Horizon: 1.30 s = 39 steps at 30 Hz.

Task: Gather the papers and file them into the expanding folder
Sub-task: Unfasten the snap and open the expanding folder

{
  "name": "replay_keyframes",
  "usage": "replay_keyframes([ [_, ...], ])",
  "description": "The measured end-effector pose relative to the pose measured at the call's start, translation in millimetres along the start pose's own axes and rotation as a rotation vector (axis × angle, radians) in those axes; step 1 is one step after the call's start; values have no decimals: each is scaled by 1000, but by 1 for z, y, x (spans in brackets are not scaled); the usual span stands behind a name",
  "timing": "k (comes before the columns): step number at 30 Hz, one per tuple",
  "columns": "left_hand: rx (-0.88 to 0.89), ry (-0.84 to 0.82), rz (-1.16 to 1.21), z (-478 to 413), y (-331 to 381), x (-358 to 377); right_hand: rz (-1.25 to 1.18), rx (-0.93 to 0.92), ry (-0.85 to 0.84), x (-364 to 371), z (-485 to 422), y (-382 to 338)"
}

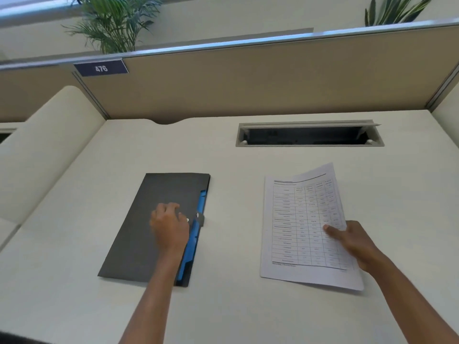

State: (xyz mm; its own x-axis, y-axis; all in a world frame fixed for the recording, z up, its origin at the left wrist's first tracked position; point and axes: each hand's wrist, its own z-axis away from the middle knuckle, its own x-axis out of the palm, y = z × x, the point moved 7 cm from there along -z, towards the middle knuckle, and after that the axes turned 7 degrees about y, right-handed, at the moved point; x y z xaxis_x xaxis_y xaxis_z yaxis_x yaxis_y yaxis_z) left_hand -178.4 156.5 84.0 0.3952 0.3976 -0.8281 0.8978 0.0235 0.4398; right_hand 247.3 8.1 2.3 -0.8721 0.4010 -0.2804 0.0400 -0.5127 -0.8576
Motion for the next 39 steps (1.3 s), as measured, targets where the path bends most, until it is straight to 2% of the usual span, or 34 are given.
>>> replay_keyframes([
  [4,-4,-146,-11,3,-19,18,12,-1,-8,0,0,0],
  [8,23,-220,-22,19,-19,37,22,3,-20,2,0,-2],
  [16,70,-261,-150,22,-19,47,38,-12,-32,3,3,-6],
  [20,187,-331,-175,23,-9,50,35,-19,-48,4,4,-8],
  [26,323,-303,-201,35,-4,55,-23,6,-73,3,5,-2],
  [34,352,-519,-341,24,-6,63,-103,16,-81,12,3,-2],
  [39,355,-548,-321,13,-12,64,-118,0,-89,16,2,-5],
])
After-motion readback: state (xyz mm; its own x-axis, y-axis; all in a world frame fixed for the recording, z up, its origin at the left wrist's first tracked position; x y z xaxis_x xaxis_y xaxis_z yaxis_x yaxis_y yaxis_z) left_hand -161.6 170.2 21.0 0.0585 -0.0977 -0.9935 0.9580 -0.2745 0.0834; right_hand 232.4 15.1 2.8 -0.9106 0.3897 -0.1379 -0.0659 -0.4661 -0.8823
